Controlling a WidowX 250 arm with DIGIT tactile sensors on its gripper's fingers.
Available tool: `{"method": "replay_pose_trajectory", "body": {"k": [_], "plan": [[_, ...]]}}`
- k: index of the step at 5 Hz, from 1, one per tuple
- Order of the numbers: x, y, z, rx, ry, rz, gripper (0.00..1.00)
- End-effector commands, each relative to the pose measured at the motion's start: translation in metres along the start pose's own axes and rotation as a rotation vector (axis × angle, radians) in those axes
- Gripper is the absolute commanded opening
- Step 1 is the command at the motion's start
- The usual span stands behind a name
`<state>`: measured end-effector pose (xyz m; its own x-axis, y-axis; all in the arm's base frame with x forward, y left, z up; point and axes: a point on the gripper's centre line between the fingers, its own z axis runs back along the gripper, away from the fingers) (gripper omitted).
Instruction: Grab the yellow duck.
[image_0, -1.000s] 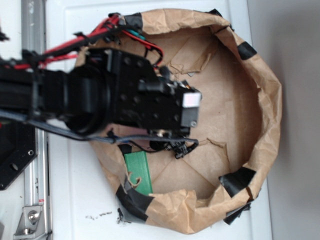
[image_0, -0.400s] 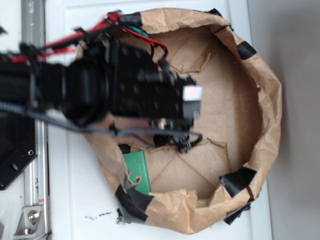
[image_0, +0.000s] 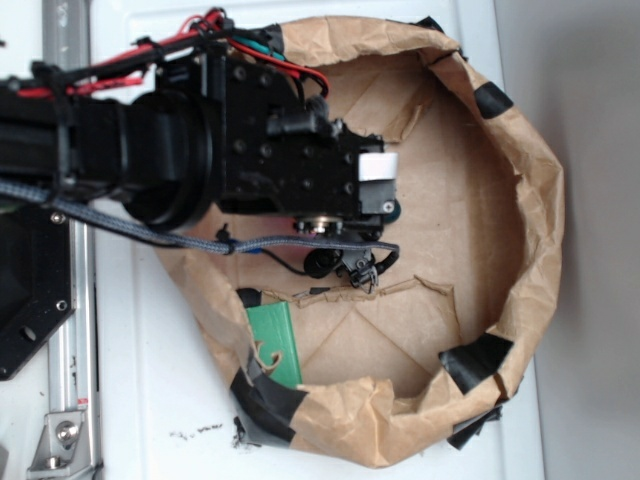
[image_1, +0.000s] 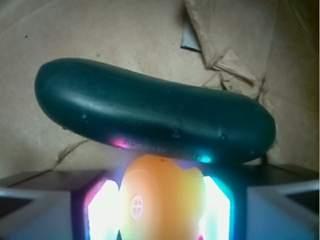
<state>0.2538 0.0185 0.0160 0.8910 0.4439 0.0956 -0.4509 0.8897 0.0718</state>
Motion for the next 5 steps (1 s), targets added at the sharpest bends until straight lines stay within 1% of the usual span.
{"method": "replay_pose_trajectory", "body": {"k": [1, 2, 3, 4, 5], "plan": [[0.007, 0.007, 0.039, -0.035, -0.086, -0.037, 0.0], [0.015, 0.004, 0.072, -0.069, -0.11, -0.112, 0.0], [0.029, -0.01, 0.108, -0.002, -0.114, -0.282, 0.0], [0.031, -0.019, 0.123, 0.029, -0.145, -0.348, 0.0], [0.032, -0.022, 0.114, 0.029, -0.11, -0.342, 0.0]]}}
